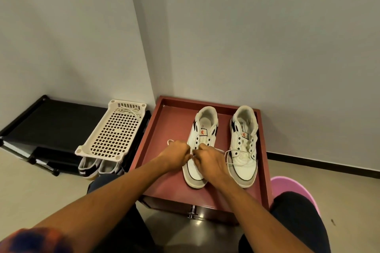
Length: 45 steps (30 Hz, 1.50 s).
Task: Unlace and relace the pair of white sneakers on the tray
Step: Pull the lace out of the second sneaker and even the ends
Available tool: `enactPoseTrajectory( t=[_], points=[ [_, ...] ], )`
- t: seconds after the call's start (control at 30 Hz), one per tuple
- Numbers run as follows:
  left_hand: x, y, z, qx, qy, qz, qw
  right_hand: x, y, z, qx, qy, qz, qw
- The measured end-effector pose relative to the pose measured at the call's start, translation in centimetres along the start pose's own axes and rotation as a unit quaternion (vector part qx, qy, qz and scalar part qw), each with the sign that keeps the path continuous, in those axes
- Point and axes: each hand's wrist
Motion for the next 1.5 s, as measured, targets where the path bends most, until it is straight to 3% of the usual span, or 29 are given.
enactPoseTrajectory(
  t=[0.2, 0.37, 0.6, 0.7, 0.8, 1.0, 1.13, 1.3, 1.5],
  points=[
    [0.2, -0.2, -0.1, 0.009, -0.053, 0.005, 0.999, -0.1, 0.1, -0.9, 0.046, -0.041, -0.014, 0.998],
    [-2.3, -1.0, -1.0, 0.033, -0.087, -0.051, 0.994, -0.8, 0.8, -1.6, 0.089, -0.079, -0.058, 0.991],
    [-5.4, -4.1, -7.7, -0.053, -0.088, -0.040, 0.994, -1.0, 1.4, -2.2, 0.113, -0.102, -0.078, 0.985],
    [-6.0, -3.9, -7.4, -0.037, -0.089, 0.001, 0.995, -0.8, 1.8, -1.6, 0.113, -0.072, -0.082, 0.988],
    [-6.7, -3.3, -6.3, -0.031, -0.148, 0.056, 0.987, -1.3, 2.2, -0.6, 0.141, 0.078, -0.059, 0.985],
    [-11.2, -2.0, -3.3, -0.060, -0.328, 0.169, 0.927, -6.9, 4.3, 0.1, 0.155, 0.330, 0.042, 0.930],
    [-16.6, -0.7, -1.3, -0.067, -0.431, 0.258, 0.862, -14.1, 7.1, -1.4, 0.164, 0.435, 0.097, 0.880],
    [-26.0, 0.5, 1.3, -0.050, -0.499, 0.339, 0.796, -23.8, 10.2, -4.0, 0.129, 0.486, 0.160, 0.849],
    [-36.9, -0.3, 4.5, -0.016, -0.561, 0.380, 0.735, -34.4, 12.4, -6.9, 0.080, 0.545, 0.236, 0.800]
  ],
)
Point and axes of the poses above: each hand's wrist, its own y-axis towards the middle knuckle, its own x-axis out of the palm, z = x × y, and after that the axes turned 4 degrees about z, right-handed
